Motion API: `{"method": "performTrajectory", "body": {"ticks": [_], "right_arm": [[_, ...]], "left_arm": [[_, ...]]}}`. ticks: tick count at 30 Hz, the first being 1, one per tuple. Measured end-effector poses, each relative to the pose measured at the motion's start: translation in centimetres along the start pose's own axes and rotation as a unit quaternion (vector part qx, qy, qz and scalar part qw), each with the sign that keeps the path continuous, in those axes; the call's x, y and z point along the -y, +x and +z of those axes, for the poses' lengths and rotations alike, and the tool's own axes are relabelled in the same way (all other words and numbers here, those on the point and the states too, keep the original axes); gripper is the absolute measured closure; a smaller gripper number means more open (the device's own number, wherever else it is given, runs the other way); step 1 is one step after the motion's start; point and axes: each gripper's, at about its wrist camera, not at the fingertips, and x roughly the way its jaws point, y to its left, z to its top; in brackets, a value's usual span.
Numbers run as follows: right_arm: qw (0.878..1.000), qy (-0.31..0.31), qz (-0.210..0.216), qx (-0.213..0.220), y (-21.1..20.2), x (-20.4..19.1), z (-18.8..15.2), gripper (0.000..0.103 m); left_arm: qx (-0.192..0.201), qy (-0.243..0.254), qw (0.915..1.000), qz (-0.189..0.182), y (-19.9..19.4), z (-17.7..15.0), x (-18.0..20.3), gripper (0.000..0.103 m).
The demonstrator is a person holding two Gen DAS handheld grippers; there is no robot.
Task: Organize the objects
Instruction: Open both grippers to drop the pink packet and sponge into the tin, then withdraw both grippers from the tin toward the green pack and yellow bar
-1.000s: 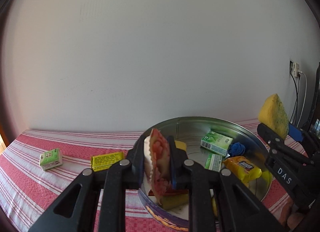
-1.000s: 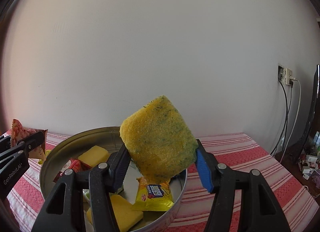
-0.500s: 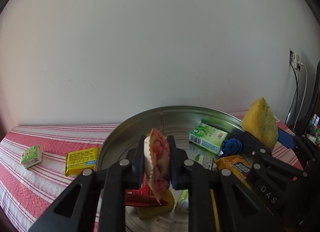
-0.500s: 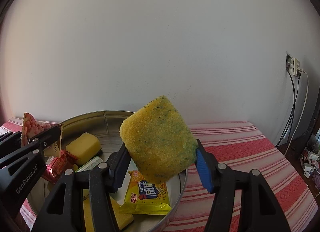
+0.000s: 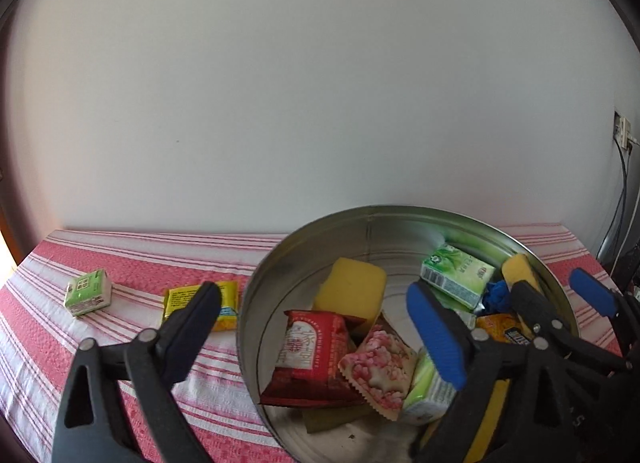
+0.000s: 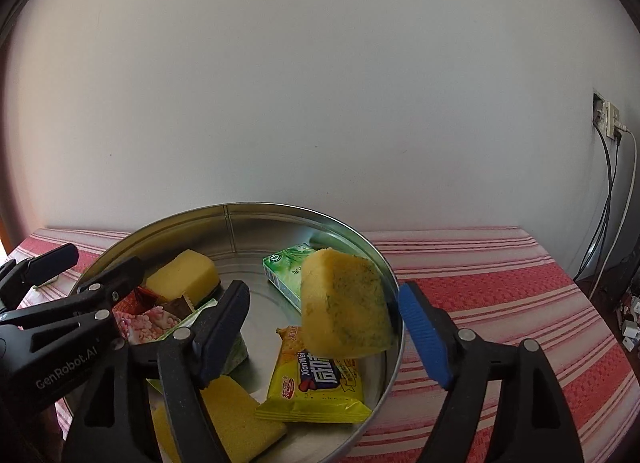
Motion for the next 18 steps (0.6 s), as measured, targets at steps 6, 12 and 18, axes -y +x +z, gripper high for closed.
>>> {"method": "performTrajectory", "body": {"ticks": [6,12,18], "right_arm": [[1.000,0.020,0.010,0.020,-1.2,0.0,0.4,0.018],[0.995,0.042,0.002,0.085,-3.4,0.8,0.6,0.017],[0.991,0.059,0.003,0.117,-4.3,0.9,0.4,0.013]], "left_arm": [[0.009,-0.015,0.9996,-0.022,-1.4,0.1,-1.0,0.000],[0.023,-0.007,0.9996,-0.011,-2.5,0.0,-1.7,0.000],[0.038,-0.001,0.9993,0.005,-2.5,-0.4,-2.4,0.000]]}}
